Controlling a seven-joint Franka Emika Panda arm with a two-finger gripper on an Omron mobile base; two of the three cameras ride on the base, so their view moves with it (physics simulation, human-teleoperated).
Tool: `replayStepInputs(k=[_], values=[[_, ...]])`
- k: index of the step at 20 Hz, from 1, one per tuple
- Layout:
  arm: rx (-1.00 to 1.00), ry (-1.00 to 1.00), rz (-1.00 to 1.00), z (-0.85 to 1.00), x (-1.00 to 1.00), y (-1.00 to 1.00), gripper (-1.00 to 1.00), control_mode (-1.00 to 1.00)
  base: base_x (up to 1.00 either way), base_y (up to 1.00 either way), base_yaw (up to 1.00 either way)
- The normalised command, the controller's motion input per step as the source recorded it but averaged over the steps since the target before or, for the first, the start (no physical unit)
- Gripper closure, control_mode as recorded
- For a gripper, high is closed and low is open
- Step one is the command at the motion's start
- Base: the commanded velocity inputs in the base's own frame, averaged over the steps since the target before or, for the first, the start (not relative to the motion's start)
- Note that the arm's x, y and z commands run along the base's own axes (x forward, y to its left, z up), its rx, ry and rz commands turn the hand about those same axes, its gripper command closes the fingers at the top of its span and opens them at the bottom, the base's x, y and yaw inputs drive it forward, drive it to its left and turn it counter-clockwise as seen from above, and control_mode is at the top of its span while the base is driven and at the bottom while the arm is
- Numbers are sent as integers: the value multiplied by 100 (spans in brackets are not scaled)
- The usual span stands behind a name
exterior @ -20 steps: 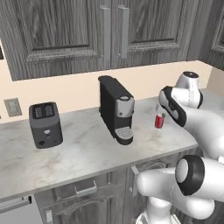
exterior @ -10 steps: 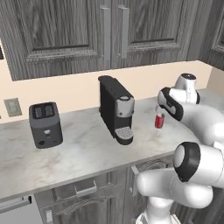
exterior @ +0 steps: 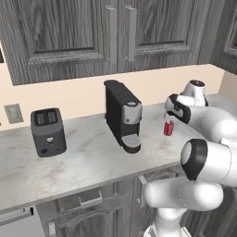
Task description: Four empty soda cans are scattered around the kitchen. Gather all the cans and cluster them next to the stove for recycling.
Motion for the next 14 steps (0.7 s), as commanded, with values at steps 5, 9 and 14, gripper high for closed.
replayStepInputs(k=[5, 9, 14], values=[[0, 0, 0, -13, 28, 0, -100, -100, 0, 0, 0], [0, 0, 0, -17, 29, 0, -100, -100, 0, 0, 0], [0, 1, 0, -16, 23, -3, -100, -100, 0, 0, 0]])
